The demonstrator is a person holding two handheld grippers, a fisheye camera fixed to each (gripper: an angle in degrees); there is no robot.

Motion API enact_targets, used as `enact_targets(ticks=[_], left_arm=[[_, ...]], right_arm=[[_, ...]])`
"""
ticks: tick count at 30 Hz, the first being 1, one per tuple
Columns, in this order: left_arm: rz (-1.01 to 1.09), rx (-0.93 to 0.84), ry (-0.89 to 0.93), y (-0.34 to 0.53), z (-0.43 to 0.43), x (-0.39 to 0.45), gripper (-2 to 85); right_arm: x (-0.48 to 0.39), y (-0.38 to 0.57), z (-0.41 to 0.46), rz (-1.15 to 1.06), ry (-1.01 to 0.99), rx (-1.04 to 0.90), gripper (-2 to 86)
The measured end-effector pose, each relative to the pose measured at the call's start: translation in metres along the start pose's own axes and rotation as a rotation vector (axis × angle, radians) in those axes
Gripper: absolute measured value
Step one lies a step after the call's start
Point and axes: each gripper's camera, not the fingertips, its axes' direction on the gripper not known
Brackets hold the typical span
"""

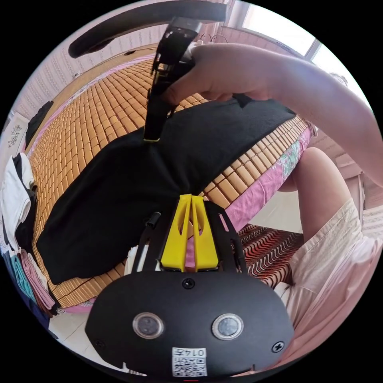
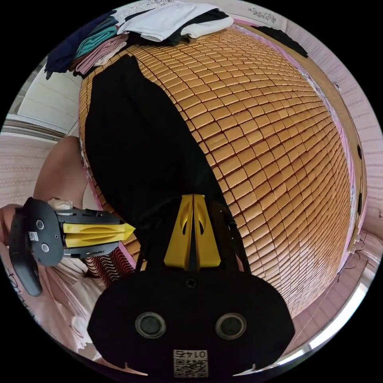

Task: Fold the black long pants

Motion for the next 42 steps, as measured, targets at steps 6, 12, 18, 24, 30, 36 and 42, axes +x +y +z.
enact_targets(ticks=[6,12,18,24,30,36,42], left_arm=[[-0.011,0.012,0.022,0.001,0.000,0.000,-1.0],[-0.033,0.049,0.031,0.005,-0.003,0.000,-0.9],[-0.130,0.214,0.096,0.016,-0.041,-0.011,-0.5],[-0.122,0.187,0.028,0.007,-0.044,-0.013,1.0],[-0.145,0.086,-0.102,-0.011,-0.034,-0.010,4.0],[-0.163,-0.071,-0.153,-0.028,-0.006,-0.006,5.5],[-0.169,-0.080,-0.183,-0.038,-0.003,0.001,4.9]], right_arm=[[0.015,0.007,0.018,0.060,-0.066,-0.034,-0.5],[0.006,0.085,-0.004,0.210,0.007,0.191,0.5],[0.026,0.262,-0.017,0.594,-0.083,0.386,7.8],[0.050,0.452,0.005,1.147,0.126,0.270,10.6],[0.067,0.546,0.029,1.418,0.087,0.304,12.9],[0.053,0.556,0.043,1.427,0.227,0.285,9.4],[0.037,0.562,0.047,1.372,0.235,0.300,4.4]])
